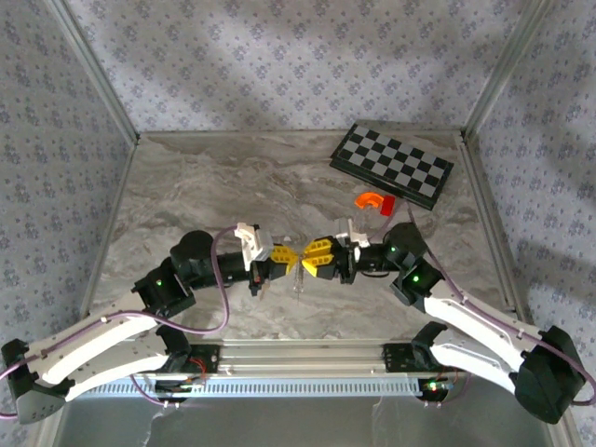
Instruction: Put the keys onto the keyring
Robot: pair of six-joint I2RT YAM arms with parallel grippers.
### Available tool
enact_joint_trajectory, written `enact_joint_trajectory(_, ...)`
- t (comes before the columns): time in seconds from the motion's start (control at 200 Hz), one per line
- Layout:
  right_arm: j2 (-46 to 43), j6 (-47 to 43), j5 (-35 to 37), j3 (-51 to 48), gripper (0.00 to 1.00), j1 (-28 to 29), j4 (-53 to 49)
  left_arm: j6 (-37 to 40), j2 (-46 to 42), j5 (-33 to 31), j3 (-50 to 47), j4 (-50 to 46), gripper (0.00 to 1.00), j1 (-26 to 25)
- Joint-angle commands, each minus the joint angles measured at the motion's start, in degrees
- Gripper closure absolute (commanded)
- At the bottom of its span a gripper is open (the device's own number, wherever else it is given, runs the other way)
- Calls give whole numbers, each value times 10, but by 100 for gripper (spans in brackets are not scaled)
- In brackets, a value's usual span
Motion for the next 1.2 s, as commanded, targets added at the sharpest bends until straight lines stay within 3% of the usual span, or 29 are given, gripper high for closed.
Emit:
enact_joint_trajectory(0.0,-11,-67,43,21,74,16,-85,19,-7,-28,30,-23,100,-2)
enact_joint_trajectory(0.27,-4,-125,93,32,70,45,-157,34,-15,-69,33,-76,100,-3)
enact_joint_trajectory(0.52,-3,-154,125,21,61,71,-164,54,-10,-79,45,-115,100,-2)
enact_joint_trajectory(1.199,-33,-173,150,-22,56,94,-151,96,15,-85,68,-170,100,-2)
